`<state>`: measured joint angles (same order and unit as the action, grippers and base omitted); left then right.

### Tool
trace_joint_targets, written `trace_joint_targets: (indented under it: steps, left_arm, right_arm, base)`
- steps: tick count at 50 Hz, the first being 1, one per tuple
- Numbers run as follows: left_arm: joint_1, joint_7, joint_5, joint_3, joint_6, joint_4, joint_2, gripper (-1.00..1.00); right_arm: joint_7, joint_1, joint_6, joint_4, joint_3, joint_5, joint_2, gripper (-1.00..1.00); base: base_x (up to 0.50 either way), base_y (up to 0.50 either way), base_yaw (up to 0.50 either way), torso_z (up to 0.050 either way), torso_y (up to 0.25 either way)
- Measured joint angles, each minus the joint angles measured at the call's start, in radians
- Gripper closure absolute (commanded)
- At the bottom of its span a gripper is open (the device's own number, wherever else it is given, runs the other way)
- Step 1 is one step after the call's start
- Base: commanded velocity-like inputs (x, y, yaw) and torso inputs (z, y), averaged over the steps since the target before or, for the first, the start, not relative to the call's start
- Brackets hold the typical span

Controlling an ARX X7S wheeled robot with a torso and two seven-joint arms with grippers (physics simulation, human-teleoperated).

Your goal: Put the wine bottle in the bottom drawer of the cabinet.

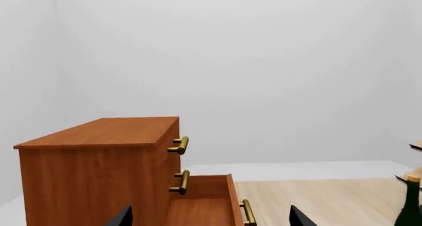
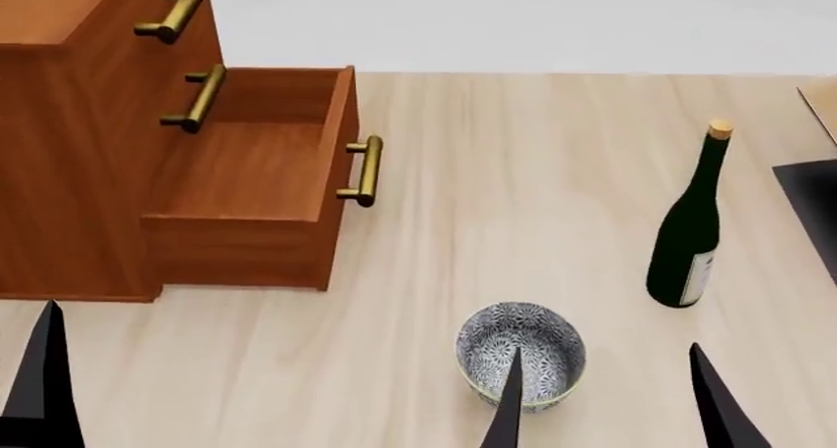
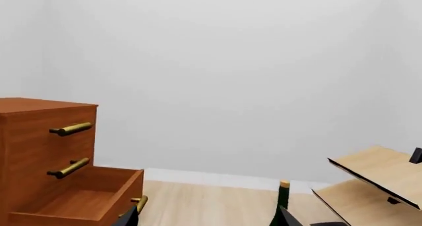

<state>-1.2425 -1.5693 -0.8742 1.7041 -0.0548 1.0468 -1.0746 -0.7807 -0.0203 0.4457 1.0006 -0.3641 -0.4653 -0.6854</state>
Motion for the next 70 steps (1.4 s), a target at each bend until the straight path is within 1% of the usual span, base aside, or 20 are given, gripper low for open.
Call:
trace_joint_targets:
  steps: [15,47,70]
  left_arm:
    - [0.006,0.000,0.003,0.000,-0.005,0.000,-0.001,-1.00]
    - [0.020,0.000,0.009,-0.009,0.000,0.000,0.000,-1.00]
    - [0.013,0.000,0.009,-0.002,-0.003,-0.001,0.002,-1.00]
  right_arm:
    - [-0.010,0.002,-0.014,-0.005,0.003,-0.009,-0.008,-1.00]
    - [-0.012,0.015,-0.058,-0.020,0.001,-0.012,-0.022,-1.00]
    - [-0.010,0.010,-0.069,-0.021,-0.011,-0.014,-0.032,-1.00]
  base:
    - [0.27,0.21,0.00,0.000,0.000]
    - [0.23,0.01,0.00,0.000,0.000]
    - [0.28,0.10,0.00,0.000,0.000]
